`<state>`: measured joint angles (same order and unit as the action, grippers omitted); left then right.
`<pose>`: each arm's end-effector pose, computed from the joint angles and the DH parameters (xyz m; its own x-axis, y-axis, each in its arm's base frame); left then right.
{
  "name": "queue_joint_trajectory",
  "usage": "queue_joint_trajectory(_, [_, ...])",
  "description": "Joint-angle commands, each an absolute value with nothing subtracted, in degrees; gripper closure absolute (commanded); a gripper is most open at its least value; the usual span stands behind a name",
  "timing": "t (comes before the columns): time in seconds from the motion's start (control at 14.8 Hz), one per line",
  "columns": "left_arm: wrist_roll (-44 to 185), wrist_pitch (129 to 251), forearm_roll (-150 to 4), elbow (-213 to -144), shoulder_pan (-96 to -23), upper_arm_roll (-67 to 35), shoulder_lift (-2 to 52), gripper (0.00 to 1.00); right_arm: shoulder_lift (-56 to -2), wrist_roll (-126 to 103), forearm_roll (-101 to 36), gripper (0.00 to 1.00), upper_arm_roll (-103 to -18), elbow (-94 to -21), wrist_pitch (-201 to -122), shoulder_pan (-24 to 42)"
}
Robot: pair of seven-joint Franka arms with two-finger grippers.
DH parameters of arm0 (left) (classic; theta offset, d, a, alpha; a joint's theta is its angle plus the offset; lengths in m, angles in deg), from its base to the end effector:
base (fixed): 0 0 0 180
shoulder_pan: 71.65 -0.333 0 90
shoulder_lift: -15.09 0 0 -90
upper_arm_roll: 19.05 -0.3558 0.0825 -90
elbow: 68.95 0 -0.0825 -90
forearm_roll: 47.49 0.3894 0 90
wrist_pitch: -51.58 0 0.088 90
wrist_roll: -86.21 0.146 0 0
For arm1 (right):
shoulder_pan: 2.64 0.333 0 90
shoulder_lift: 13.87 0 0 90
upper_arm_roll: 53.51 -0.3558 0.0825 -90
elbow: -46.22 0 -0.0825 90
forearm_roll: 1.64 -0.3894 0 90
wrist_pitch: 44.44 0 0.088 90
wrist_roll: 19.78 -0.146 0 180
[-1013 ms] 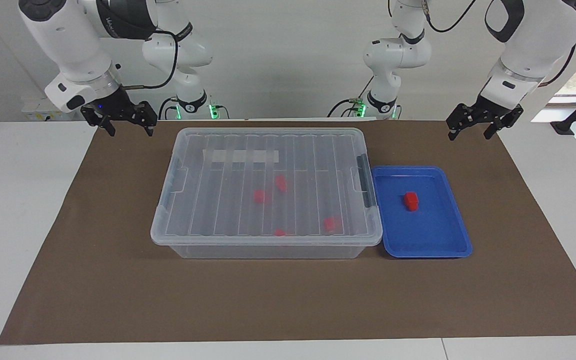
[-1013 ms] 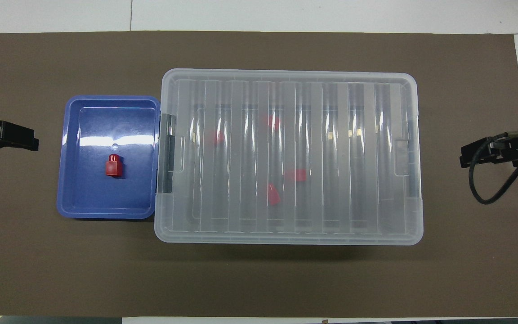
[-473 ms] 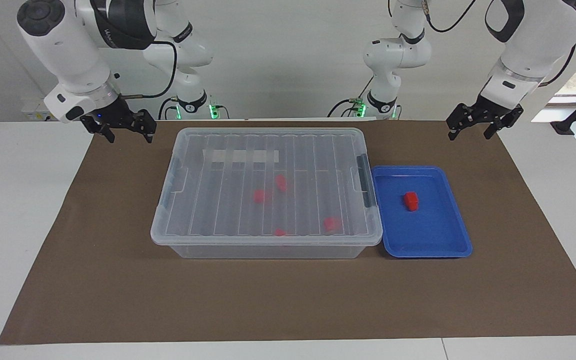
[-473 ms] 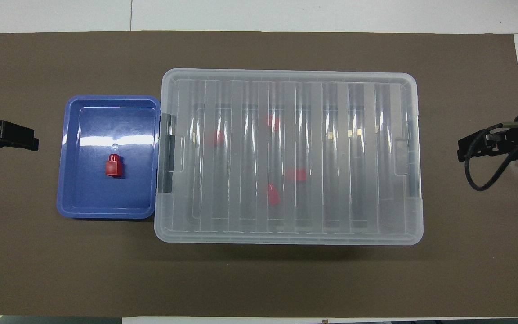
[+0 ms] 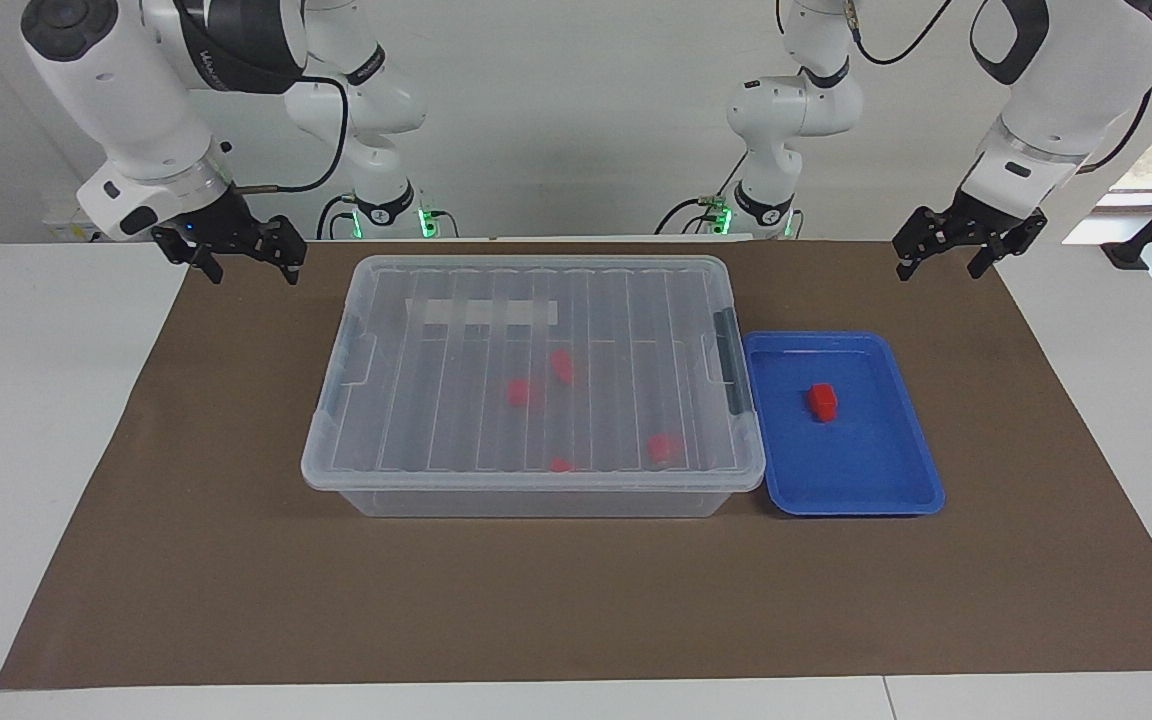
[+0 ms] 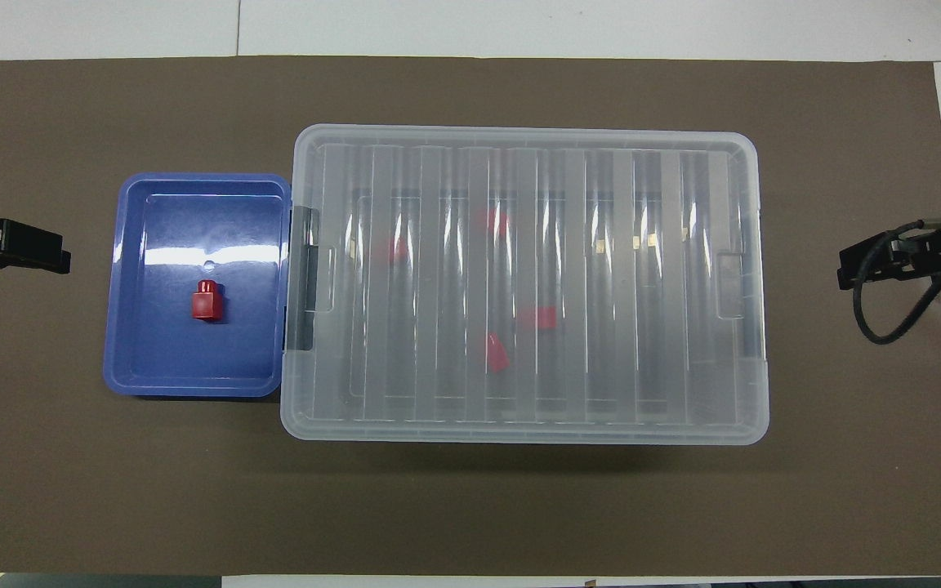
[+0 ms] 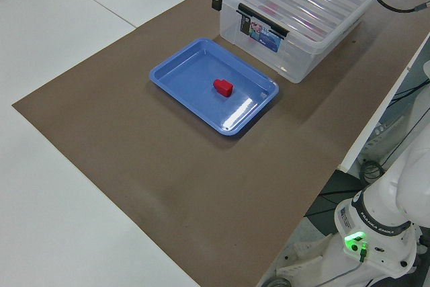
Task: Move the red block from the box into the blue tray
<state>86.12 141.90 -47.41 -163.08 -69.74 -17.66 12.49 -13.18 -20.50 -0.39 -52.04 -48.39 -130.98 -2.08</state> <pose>0.5417 -0.0313 0.6164 0.9982 -0.0559 -0.0211 -0.0560 -0.9984 -0.0025 0.5407 -0.0120 0.5894 0.9913 -0.0296 -0.1282 -0.0268 -0.9994 0.0231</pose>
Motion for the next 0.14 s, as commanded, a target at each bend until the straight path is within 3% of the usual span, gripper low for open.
queue_joint_trajectory(0.0, [86.56,142.11,-48.11,-164.76,-70.33,-17.56,10.87,0.00,-13.25,-21.45,0.12,0.00,-51.93,-47.65,-129.87,-1.93])
queue_joint_trajectory(0.07, [86.56,142.11,-48.11,-164.76,-70.33,-17.56,10.87,0.00,-13.25,-21.45,0.12,0.00,-51.93,-47.65,-129.87,-2.02])
